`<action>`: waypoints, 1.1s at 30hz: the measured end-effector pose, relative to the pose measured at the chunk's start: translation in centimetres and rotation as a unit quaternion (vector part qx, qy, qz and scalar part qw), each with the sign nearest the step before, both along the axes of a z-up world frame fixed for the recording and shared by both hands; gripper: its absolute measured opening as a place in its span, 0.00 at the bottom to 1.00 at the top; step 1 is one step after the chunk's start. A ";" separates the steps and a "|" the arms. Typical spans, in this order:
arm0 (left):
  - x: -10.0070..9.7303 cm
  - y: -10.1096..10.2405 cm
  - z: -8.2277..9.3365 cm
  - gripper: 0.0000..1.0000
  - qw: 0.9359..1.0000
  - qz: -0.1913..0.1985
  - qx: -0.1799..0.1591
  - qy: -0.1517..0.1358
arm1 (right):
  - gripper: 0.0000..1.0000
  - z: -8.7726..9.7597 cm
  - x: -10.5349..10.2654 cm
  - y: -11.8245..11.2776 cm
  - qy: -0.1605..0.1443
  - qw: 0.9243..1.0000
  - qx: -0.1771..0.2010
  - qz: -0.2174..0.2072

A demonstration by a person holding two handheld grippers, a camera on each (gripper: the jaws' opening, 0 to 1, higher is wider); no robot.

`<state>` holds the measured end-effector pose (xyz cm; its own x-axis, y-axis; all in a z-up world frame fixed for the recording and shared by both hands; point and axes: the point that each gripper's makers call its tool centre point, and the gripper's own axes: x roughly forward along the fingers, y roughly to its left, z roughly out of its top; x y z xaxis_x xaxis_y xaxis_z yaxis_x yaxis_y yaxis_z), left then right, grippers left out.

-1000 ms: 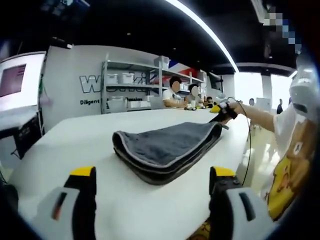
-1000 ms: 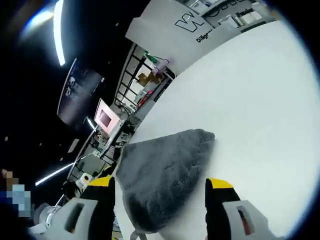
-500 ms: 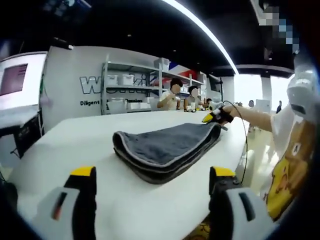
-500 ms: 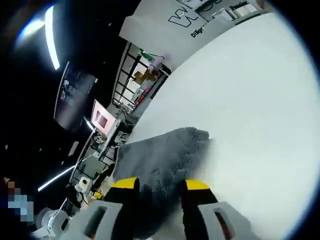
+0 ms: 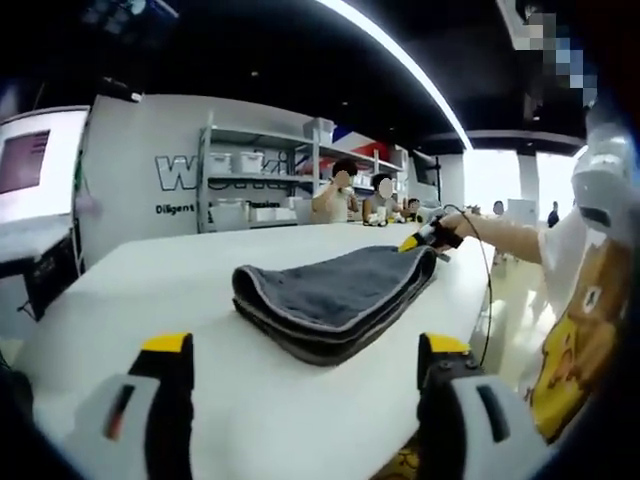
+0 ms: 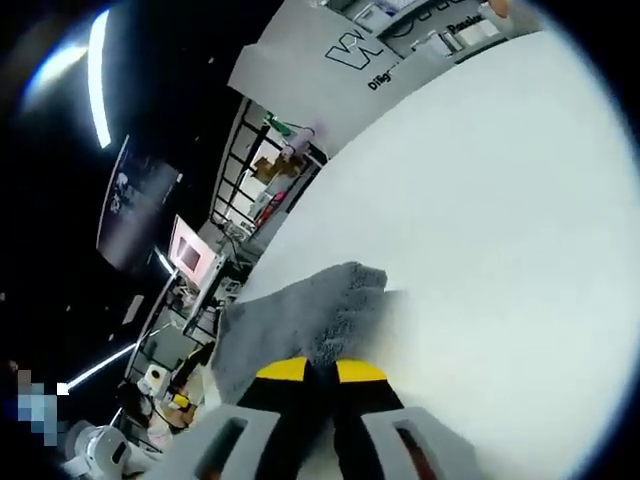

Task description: Fold the towel on the table until its edges align and the towel forms a compact rectangular stack.

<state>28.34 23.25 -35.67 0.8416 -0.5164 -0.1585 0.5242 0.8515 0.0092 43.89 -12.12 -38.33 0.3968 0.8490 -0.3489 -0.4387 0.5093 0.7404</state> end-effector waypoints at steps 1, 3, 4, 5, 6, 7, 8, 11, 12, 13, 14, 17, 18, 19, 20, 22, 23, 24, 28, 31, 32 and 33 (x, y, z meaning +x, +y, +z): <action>0.0 0.0 0.0 0.98 1.000 -0.001 0.001 0.000 | 0.07 0.0 0.0 -0.4 -0.003 1.000 -0.006 -0.002; 0.0 -0.1 0.0 0.98 1.000 -0.001 0.001 0.000 | 0.07 0.2 0.5 -2.0 -0.007 1.000 -0.015 -0.012; 0.0 -0.1 0.0 0.97 1.000 -0.001 0.001 0.000 | 0.07 0.2 0.5 -2.7 -0.009 1.000 -0.020 -0.014; 0.0 -0.1 0.0 0.97 1.000 -0.002 0.001 0.000 | 0.07 0.2 0.6 -3.4 -0.012 1.000 -0.024 -0.016; 0.0 -0.1 0.0 0.97 1.000 -0.002 0.001 0.000 | 0.07 0.3 0.8 -4.3 -0.012 0.999 -0.025 -0.020; 0.1 -0.1 0.1 0.97 1.000 -0.002 0.001 -0.001 | 0.07 0.4 1.0 -5.2 -0.012 0.999 -0.023 -0.024; 0.1 -0.1 0.1 0.97 1.000 -0.002 0.002 -0.001 | 0.07 0.6 1.0 -5.8 -0.012 0.999 -0.019 -0.029; 0.2 -0.2 0.0 0.97 1.000 -0.003 0.003 0.000 | 0.07 0.8 1.3 -8.4 -0.011 0.999 -0.013 -0.051; 0.2 -0.3 0.0 0.97 1.000 -0.003 0.004 0.001 | 0.07 0.8 1.3 -9.4 -0.013 0.998 -0.015 -0.058; 0.3 -0.4 0.0 0.97 1.000 -0.005 0.005 0.001 | 0.07 0.7 0.9 -10.0 -0.012 0.998 -0.014 -0.067; 0.3 -0.5 0.0 0.97 1.000 -0.006 0.007 0.002 | 0.07 0.6 0.5 -10.5 -0.011 0.997 -0.014 -0.073; 0.4 -0.8 0.0 0.97 1.000 -0.009 0.009 0.002 | 0.07 0.5 -0.5 -11.5 -0.010 0.996 -0.009 -0.087; 0.5 -0.9 0.0 0.97 1.000 -0.010 0.009 0.002 | 0.07 0.4 -0.4 -12.1 -0.009 0.996 -0.008 -0.091; 0.5 -1.0 0.0 0.97 1.000 -0.010 0.009 0.002 | 0.07 0.4 -0.3 -12.5 -0.009 0.996 -0.009 -0.093; 0.5 -1.1 0.0 0.97 1.000 -0.011 0.010 0.002 | 0.07 0.4 -0.6 -12.5 -0.009 0.995 -0.010 -0.095; 0.6 -1.2 0.0 0.97 1.000 -0.011 0.009 0.002 | 0.07 0.7 -1.0 -12.2 -0.011 0.995 -0.007 -0.094; 0.6 -1.3 0.1 0.97 1.000 -0.012 0.011 0.001 | 0.07 1.0 -1.2 -12.0 -0.013 0.996 -0.006 -0.092; 0.6 -1.4 0.1 0.97 1.000 -0.013 0.010 0.001 | 0.07 1.3 -1.4 -11.5 -0.017 0.996 -0.007 -0.090; 0.7 -1.9 0.3 0.97 1.000 -0.019 0.012 0.000 | 0.07 3.2 -1.9 -9.9 -0.041 0.996 -0.016 -0.074; 0.8 -2.2 0.5 0.97 1.000 -0.024 0.015 -0.002 | 0.07 5.5 -2.1 -8.5 -0.064 0.996 -0.015 -0.057; 0.9 -2.3 0.6 0.97 1.000 -0.024 0.016 -0.003 | 0.07 6.0 -2.2 -8.0 -0.070 0.996 -0.016 -0.053; 0.9 -2.4 0.7 0.97 1.000 -0.026 0.017 -0.005 | 0.07 6.6 -2.0 -7.7 -0.076 0.996 -0.019 -0.047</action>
